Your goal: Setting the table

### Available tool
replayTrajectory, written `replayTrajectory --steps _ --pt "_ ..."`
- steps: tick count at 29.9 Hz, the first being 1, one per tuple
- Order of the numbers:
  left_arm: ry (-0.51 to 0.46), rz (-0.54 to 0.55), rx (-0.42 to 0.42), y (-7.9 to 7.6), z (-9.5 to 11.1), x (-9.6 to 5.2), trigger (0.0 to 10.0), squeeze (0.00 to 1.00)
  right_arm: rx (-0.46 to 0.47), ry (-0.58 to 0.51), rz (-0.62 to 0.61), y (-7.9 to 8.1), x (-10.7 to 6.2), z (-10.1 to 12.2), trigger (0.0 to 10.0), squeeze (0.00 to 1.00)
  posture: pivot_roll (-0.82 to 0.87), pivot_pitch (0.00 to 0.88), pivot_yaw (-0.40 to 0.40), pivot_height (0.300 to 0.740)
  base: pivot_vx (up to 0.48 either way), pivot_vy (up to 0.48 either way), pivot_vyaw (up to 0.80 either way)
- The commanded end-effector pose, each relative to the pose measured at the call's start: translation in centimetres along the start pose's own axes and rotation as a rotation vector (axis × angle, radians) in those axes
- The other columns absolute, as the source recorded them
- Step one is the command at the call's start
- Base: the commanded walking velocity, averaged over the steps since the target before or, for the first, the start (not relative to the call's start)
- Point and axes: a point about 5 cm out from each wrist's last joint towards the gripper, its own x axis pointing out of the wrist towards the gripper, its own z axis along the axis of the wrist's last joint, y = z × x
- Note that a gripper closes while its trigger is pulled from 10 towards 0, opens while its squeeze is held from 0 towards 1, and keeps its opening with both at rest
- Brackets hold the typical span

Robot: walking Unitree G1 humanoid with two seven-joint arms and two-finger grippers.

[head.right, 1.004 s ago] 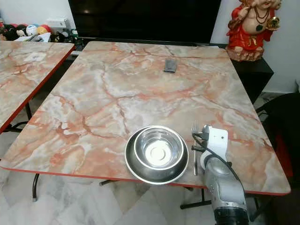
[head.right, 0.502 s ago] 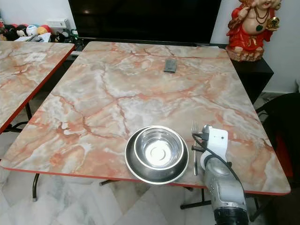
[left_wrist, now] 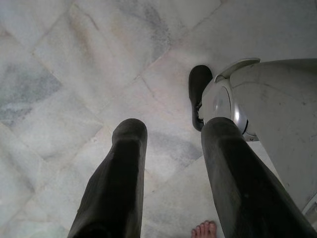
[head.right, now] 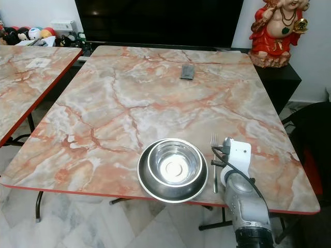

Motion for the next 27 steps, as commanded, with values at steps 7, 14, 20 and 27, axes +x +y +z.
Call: replayTrajectory --steps 7,14,20,27 --pt "0.034 0.012 -0.005 0.32 -0.98 -0.30 10.0 0.00 0.005 0.040 0.001 0.16 0.15 -0.86 10.0 0.17 0.07 0.166 -0.003 0.740 0.000 0.000 0.00" --pt "0.032 0.012 -0.010 0.24 -0.97 -0.28 10.0 0.00 -0.003 0.032 -0.003 0.20 0.28 -0.58 10.0 0.60 0.06 0.174 -0.004 0.740 0.000 0.000 0.00" --pt "0.031 0.011 -0.011 0.22 -0.87 -0.25 10.0 0.00 -0.006 0.028 -0.007 0.20 0.37 -0.41 10.0 0.51 0.06 0.174 -0.005 0.740 0.000 0.000 0.00" --pt "0.031 0.011 -0.010 0.24 -0.85 -0.24 10.0 0.00 -0.013 0.024 -0.012 0.20 0.42 -0.31 10.0 0.00 0.06 0.174 -0.005 0.740 0.000 0.000 0.00"
